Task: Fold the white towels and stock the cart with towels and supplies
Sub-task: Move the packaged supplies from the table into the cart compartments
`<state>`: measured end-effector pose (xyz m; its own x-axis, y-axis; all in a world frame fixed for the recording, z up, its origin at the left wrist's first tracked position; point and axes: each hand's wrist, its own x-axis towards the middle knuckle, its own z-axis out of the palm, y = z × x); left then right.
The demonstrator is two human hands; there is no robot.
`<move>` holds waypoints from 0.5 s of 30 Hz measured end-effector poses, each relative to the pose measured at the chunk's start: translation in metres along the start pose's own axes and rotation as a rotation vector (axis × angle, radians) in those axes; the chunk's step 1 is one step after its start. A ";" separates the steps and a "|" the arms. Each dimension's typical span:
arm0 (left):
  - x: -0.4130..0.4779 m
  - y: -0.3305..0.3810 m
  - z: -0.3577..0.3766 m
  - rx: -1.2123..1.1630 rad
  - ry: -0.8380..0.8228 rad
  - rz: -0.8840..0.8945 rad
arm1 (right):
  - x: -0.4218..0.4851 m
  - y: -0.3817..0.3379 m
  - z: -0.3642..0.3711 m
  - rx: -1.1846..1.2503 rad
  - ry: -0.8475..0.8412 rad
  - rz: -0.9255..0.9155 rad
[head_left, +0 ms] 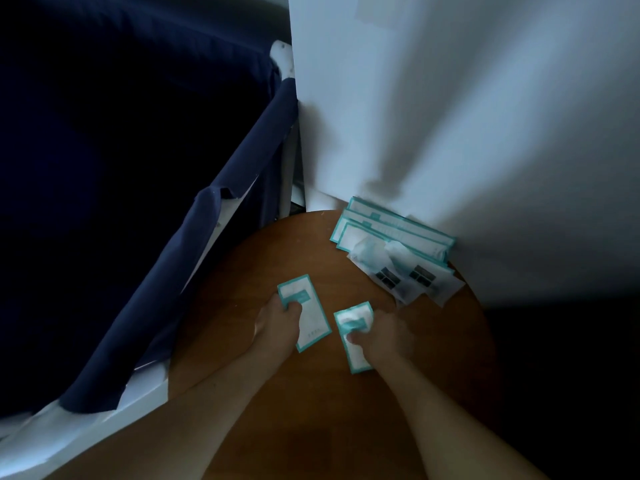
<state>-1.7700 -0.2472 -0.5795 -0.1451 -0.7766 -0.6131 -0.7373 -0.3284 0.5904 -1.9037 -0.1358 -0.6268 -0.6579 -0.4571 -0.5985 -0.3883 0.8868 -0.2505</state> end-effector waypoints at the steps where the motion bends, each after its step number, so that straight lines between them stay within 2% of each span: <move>1: -0.004 0.003 -0.003 -0.019 -0.006 0.002 | -0.001 0.002 -0.001 0.113 0.002 0.017; 7: -0.034 0.029 -0.032 -0.180 -0.036 0.003 | -0.030 -0.009 -0.033 0.912 -0.030 0.057; 11: -0.066 0.054 -0.066 -0.240 -0.055 0.095 | -0.074 -0.024 -0.079 0.996 -0.036 -0.058; 15: -0.100 0.086 -0.103 -0.240 -0.129 0.271 | -0.115 -0.034 -0.122 1.034 0.089 -0.140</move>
<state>-1.7509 -0.2531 -0.4134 -0.4066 -0.7835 -0.4699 -0.4877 -0.2488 0.8368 -1.8933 -0.1213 -0.4566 -0.7113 -0.5259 -0.4664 0.2492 0.4318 -0.8668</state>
